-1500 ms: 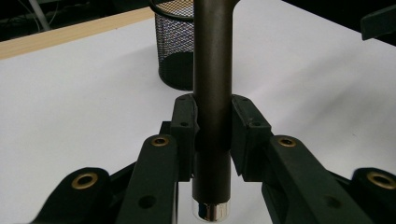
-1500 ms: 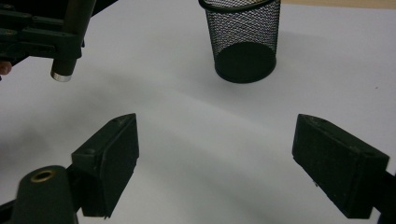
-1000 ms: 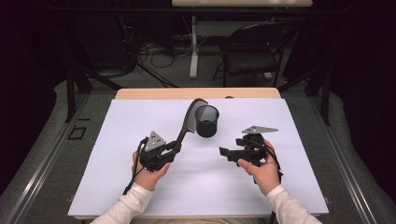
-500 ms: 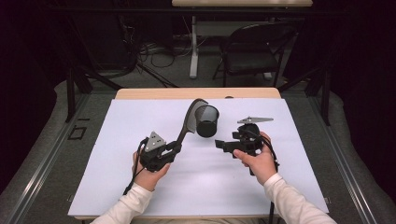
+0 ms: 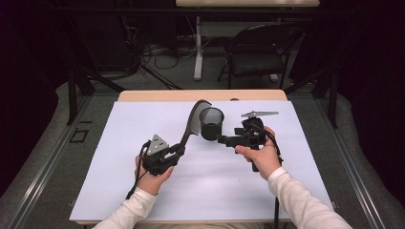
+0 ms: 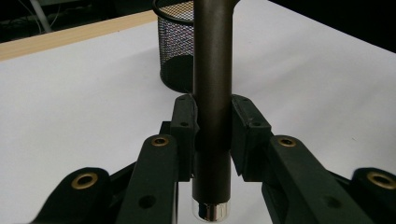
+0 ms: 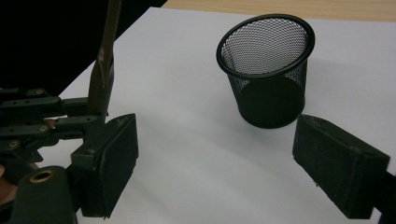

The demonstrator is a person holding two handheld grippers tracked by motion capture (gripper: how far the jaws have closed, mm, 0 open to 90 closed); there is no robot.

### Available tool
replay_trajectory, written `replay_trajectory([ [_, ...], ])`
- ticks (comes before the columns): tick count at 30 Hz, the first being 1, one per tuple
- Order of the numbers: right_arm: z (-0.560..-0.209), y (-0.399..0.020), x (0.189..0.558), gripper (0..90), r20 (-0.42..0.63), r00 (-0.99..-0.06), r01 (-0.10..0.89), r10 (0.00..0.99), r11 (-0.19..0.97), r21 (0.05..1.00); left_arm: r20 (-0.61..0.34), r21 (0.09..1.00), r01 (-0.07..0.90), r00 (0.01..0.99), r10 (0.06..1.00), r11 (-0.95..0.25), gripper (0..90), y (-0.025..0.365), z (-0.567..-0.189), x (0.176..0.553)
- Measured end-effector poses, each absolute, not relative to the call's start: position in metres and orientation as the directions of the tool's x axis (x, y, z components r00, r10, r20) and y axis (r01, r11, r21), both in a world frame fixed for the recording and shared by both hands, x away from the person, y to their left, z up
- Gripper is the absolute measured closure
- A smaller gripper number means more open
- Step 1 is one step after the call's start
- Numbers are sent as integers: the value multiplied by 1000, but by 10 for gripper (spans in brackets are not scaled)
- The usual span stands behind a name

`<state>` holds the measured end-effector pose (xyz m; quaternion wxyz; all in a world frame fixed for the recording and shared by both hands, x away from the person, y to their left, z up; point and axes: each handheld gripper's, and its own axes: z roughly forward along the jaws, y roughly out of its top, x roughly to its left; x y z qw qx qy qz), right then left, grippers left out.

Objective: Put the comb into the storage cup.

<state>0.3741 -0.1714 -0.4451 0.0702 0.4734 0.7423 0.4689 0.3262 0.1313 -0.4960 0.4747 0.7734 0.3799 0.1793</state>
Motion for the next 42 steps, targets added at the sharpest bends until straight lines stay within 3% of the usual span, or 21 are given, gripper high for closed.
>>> replay_trajectory([
  [14,-431,-163,386,162,387,-556,629,736,69,774,-78,872,415,644,761,-261,725,131,-497,326],
  [27,-420,-151,394,261,376,-586,589,718,59,806,-80,872,416,638,766,-256,725,131,-499,327],
  [42,-416,-141,399,346,411,-577,620,706,51,783,-81,874,416,636,767,-253,724,131,-500,327],
])
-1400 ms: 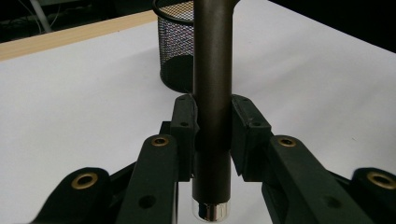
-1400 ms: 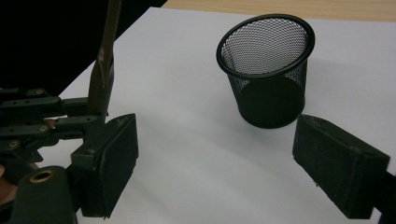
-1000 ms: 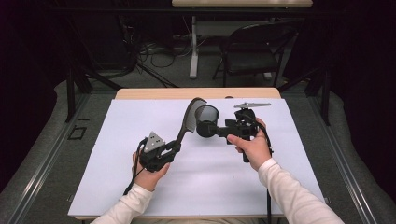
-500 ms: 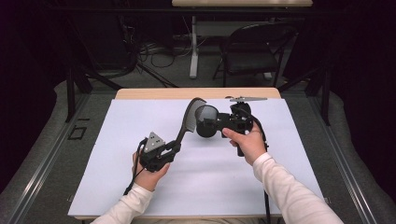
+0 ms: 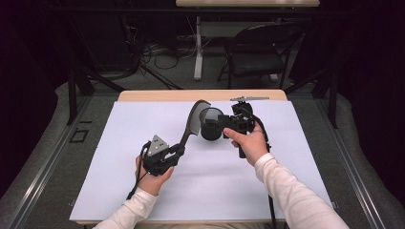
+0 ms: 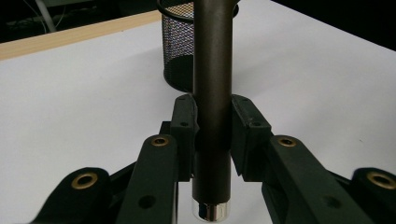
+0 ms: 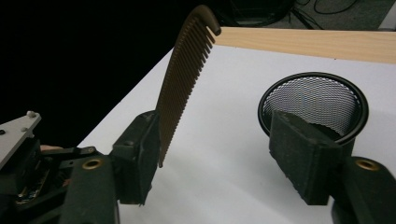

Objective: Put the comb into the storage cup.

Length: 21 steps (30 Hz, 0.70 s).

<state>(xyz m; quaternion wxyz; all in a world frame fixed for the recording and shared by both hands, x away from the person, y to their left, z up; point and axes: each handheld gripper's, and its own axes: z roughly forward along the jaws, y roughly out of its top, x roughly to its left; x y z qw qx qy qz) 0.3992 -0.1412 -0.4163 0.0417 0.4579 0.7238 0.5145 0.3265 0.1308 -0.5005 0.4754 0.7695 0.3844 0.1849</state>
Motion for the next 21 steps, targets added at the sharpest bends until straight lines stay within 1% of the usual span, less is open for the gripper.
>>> replay_trajectory([
  [3,-416,-139,399,338,425,-572,632,701,47,774,-80,875,414,635,768,-251,725,131,-501,326],
  [10,-414,-134,399,338,406,-582,612,705,51,790,-78,875,413,635,768,-252,725,130,-501,326],
  [13,-413,-132,399,343,414,-585,614,698,46,788,-78,875,412,637,767,-254,725,130,-501,325],
  [21,-413,-128,403,402,439,-586,616,681,22,788,-73,875,408,644,761,-262,725,127,-502,324],
])
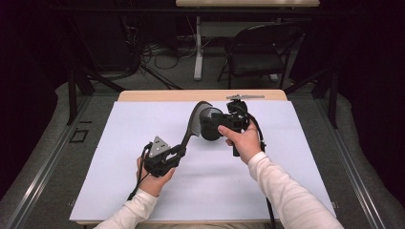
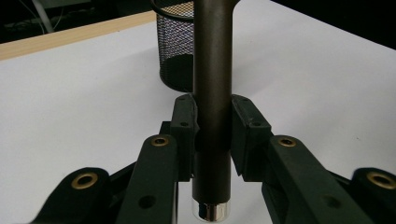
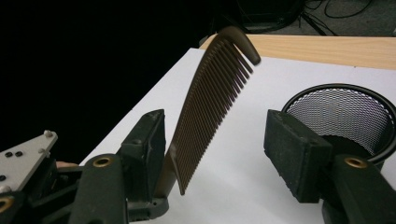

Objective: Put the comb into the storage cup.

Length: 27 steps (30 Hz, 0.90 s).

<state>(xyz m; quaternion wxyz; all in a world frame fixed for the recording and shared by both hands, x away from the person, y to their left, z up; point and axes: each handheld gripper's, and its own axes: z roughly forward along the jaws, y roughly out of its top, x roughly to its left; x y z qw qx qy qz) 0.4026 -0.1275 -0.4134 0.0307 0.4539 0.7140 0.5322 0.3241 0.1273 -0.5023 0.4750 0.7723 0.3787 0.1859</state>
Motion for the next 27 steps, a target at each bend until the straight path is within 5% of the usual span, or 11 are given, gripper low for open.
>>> replay_trajectory([
  [27,-415,-132,409,497,461,-587,616,665,-2,788,-85,876,406,662,744,-261,725,123,-502,320],
])
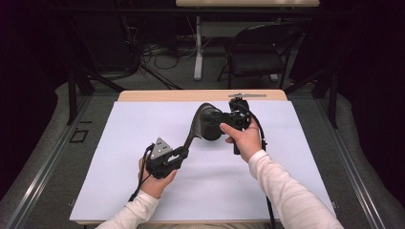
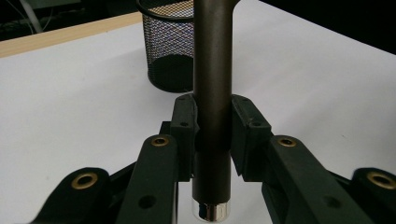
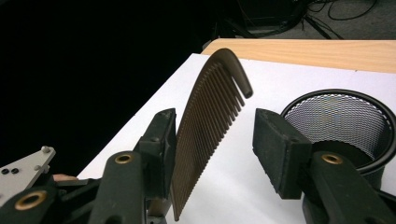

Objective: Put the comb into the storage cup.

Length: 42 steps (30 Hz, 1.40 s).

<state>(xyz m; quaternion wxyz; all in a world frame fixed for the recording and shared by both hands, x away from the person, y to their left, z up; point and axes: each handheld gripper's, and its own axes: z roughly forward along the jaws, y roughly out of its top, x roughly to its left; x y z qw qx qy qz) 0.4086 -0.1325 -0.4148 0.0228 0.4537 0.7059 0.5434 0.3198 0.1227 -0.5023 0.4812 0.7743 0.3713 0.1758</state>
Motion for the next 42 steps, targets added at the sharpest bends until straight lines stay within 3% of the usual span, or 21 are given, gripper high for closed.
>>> replay_trajectory([
  [7,-415,-132,409,508,478,-581,626,659,-14,780,-87,876,404,668,739,-263,725,122,-502,319],
  [42,-417,-140,415,745,569,-566,669,596,-70,740,-83,875,398,683,726,-275,725,116,-504,315],
])
